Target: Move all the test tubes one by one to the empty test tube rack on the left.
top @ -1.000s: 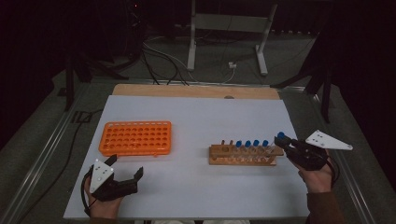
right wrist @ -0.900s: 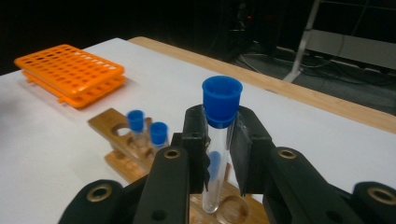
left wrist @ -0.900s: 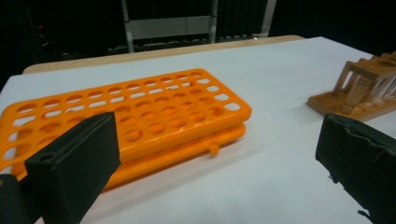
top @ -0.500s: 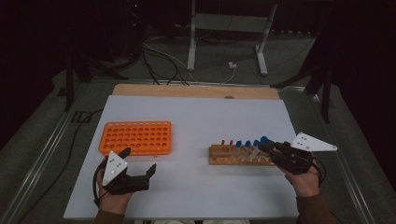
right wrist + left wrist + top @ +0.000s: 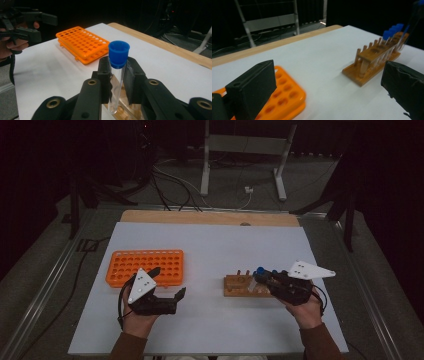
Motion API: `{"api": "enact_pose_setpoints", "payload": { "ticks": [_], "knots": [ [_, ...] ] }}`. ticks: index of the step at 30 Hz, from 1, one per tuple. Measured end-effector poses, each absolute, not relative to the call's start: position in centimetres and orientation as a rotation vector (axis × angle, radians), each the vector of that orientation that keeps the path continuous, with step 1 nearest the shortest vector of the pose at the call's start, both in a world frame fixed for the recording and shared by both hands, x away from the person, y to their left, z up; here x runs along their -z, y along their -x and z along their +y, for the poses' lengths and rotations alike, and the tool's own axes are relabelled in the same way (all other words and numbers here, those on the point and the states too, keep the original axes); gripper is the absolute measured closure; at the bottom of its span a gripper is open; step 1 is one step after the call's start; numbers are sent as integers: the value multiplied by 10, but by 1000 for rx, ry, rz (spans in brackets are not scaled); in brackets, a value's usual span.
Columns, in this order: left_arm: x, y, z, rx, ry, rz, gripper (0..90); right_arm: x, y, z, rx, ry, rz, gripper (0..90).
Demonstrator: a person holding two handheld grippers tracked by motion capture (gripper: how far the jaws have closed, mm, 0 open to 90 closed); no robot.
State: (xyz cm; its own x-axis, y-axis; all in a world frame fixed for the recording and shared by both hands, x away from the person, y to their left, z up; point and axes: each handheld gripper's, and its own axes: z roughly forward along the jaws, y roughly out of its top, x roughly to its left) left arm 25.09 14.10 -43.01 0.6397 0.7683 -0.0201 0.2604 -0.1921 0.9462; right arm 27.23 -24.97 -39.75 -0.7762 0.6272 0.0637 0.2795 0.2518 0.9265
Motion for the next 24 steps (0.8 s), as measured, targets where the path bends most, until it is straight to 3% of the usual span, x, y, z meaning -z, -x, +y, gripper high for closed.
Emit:
{"api": "enact_pose_setpoints", "payload": {
  "ticks": [13, 19, 24],
  "knots": [
    [436, -267, 86, -490, -1781, 771, 19, 402, -286, -212, -1551, -834, 2253, 765],
    [439, -268, 63, -451, -1815, 734, 69, 401, -288, -199, -1559, -821, 2268, 765],
    [439, -267, 46, -447, -1821, 716, 187, 401, -289, -189, -1570, -807, 2287, 765]
  ]
}}
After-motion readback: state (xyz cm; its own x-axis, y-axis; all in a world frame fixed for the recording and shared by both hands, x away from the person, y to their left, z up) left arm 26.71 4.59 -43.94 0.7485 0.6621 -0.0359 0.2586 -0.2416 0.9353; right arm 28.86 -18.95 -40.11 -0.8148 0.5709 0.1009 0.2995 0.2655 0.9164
